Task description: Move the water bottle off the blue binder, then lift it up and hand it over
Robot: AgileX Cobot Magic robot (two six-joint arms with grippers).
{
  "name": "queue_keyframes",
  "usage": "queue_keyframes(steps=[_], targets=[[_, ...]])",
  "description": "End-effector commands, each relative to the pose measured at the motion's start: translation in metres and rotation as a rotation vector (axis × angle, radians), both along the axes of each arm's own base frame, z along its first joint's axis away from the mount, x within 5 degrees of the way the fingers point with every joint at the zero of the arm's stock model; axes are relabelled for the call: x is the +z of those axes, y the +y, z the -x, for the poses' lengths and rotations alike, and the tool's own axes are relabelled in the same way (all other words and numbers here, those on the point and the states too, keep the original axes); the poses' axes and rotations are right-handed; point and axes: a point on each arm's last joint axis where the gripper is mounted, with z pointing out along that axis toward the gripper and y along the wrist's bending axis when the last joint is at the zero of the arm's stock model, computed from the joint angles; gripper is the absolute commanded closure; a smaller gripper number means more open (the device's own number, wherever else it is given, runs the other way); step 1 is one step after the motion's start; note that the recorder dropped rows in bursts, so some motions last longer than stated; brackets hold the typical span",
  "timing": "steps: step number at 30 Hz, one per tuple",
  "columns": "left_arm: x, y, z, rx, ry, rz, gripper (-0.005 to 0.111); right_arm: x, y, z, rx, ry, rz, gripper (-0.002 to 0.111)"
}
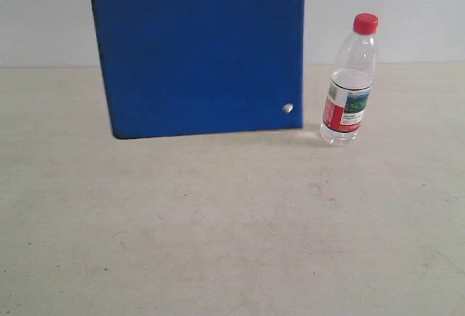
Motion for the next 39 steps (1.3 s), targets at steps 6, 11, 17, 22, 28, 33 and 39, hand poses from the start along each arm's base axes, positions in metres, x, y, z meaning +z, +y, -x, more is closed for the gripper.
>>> queue_keyframes(steps=[6, 11, 17, 22, 28, 33, 39], targets=[[-0.001, 0.001, 0.0, 0.012, 0.001, 0.015, 0.102, 0.017, -0.011, -0.004, -0.092, -0.23, 0.235, 0.108], [-0.001, 0.001, 0.0, 0.012, 0.001, 0.015, 0.102, 0.015, -0.015, -0.005, -0.145, -0.25, 0.16, 0.108], [-0.001, 0.001, 0.0, 0.012, 0.001, 0.015, 0.102, 0.002, -0.016, -0.003, -0.173, -0.094, 0.053, 0.108], [-0.001, 0.001, 0.0, 0.012, 0.001, 0.015, 0.102, -0.01, -0.017, -0.001, -0.175, 0.041, 0.065, 0.108], [-0.001, 0.001, 0.0, 0.012, 0.001, 0.015, 0.102, -0.01, -0.017, -0.001, -0.175, 0.041, 0.065, 0.108], [-0.001, 0.001, 0.0, 0.012, 0.001, 0.015, 0.102, -0.01, -0.017, -0.001, -0.171, 0.034, 0.08, 0.108], [-0.001, 0.001, 0.0, 0.012, 0.001, 0.015, 0.102, -0.009, -0.018, -0.001, -0.159, 0.024, 0.178, 0.108]])
